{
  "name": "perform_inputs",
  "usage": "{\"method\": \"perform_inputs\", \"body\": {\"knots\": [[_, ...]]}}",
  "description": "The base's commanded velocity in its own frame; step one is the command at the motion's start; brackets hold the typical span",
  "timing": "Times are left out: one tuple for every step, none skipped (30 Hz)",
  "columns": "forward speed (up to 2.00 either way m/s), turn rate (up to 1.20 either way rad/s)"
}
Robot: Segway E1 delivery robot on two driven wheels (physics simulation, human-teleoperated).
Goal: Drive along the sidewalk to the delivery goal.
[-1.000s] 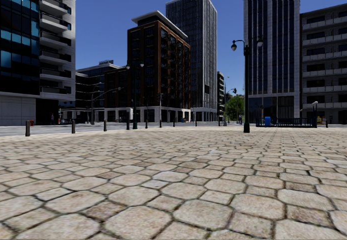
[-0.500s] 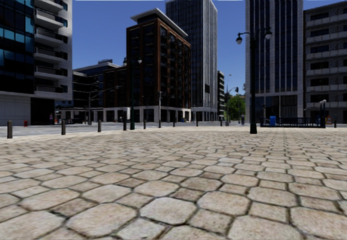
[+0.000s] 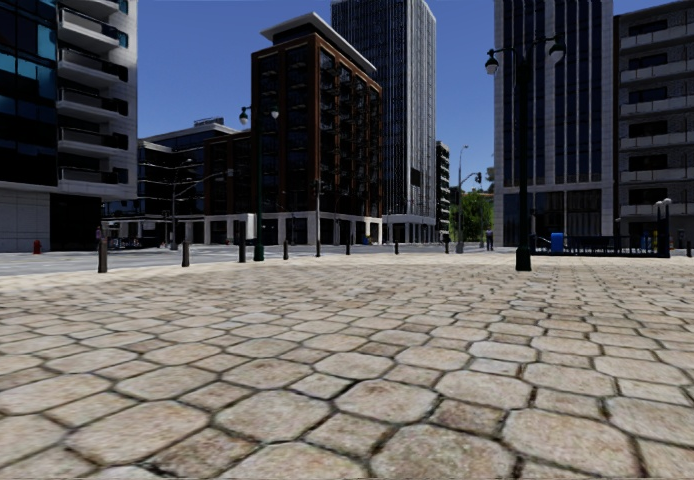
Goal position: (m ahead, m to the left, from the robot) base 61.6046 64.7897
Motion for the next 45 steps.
{"method": "perform_inputs", "body": {"knots": [[2.0,0.0],[2.0,0.0],[2.0,0.0],[2.0,0.0],[2.0,0.0],[2.0,0.0],[2.0,0.0],[2.0,0.0],[2.0,0.0],[2.0,0.0],[2.0,0.0],[2.0,0.0],[2.0,0.0],[2.0,0.0],[2.0,0.0],[2.0,0.0],[2.0,0.0],[2.0,0.0],[2.0,0.0],[2.0,0.0],[2.0,0.0],[2.0,0.0],[2.0,0.0],[2.0,0.0],[2.0,0.0],[2.0,0.0],[2.0,0.0],[2.0,0.0],[2.0,0.0],[2.0,0.0],[2.0,0.0],[2.0,0.0],[2.0,0.0],[2.0,0.0],[2.0,0.0],[2.0,0.0],[2.0,0.0],[2.0,0.0],[2.0,0.0],[2.0,0.0],[2.0,0.0],[2.0,0.0],[2.0,0.0],[2.0,0.0],[2.0,0.0]]}}
